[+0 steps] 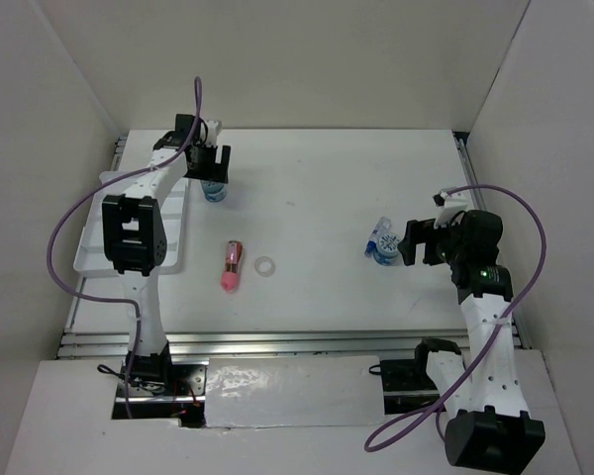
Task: Sort the stationery into containers
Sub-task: Pick up the stationery from the center of the board.
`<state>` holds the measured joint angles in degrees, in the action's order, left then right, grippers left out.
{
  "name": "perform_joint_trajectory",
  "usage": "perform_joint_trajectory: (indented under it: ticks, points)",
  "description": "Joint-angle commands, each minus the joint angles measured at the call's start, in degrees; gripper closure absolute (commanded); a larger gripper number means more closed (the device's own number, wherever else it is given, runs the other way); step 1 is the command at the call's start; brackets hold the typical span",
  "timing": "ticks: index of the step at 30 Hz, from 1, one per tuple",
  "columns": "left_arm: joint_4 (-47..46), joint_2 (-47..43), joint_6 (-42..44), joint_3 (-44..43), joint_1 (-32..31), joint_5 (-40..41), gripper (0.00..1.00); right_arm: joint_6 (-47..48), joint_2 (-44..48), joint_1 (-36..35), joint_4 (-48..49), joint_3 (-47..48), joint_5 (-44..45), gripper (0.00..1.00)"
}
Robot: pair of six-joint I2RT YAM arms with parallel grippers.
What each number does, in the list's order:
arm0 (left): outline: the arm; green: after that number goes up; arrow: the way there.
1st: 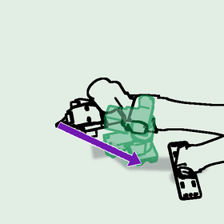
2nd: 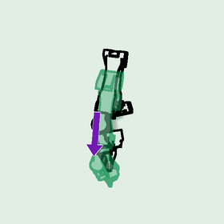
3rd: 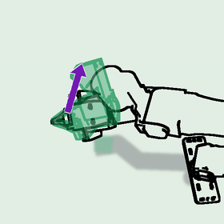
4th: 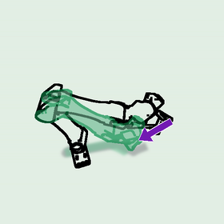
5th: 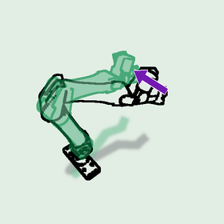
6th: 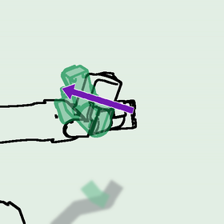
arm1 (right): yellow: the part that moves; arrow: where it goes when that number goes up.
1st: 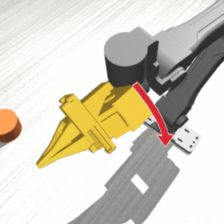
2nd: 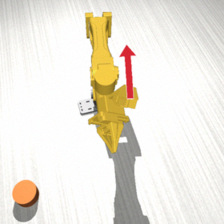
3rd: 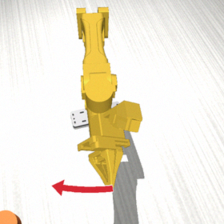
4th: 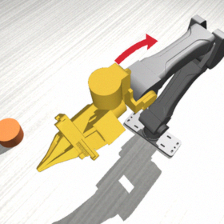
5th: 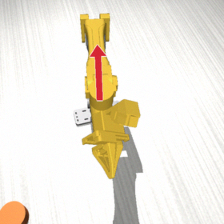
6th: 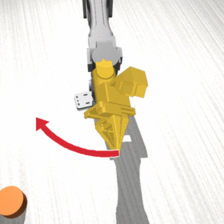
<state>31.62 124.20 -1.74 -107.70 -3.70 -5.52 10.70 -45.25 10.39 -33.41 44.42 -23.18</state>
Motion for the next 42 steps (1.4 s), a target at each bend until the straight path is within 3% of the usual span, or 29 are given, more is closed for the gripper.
perform_joint_trajectory:
  ticks: [1,11,18,23,35,42]
  points:
    - [-0.86,2.18,-0.55,-3.39,-0.95,1.82,0.06,-0.5,-0.18,0.24,3.08,-0.65,-0.46,0.0]
    - [1.17,5.7,-0.2,-6.12,-2.36,8.5,0.08,-0.94,0.25,0.33,4.23,-2.41,-0.73,0.0]
    - [1.61,7.11,-0.2,-7.61,-2.62,9.65,0.07,-0.94,0.43,0.24,4.58,-3.29,-0.64,0.0]
    - [0.99,6.58,-0.11,-7.09,-2.62,8.51,0.12,-0.94,0.96,0.24,4.93,-4.26,-0.46,0.0]
    - [1.17,4.65,0.51,-7.35,-2.18,6.66,0.55,-0.42,1.57,0.33,5.11,-5.31,-0.2,0.0]
    - [5.99,-3.78,1.03,-9.8,3.52,2.63,0.74,-0.24,2.28,0.15,5.46,-6.02,-0.37,0.0]
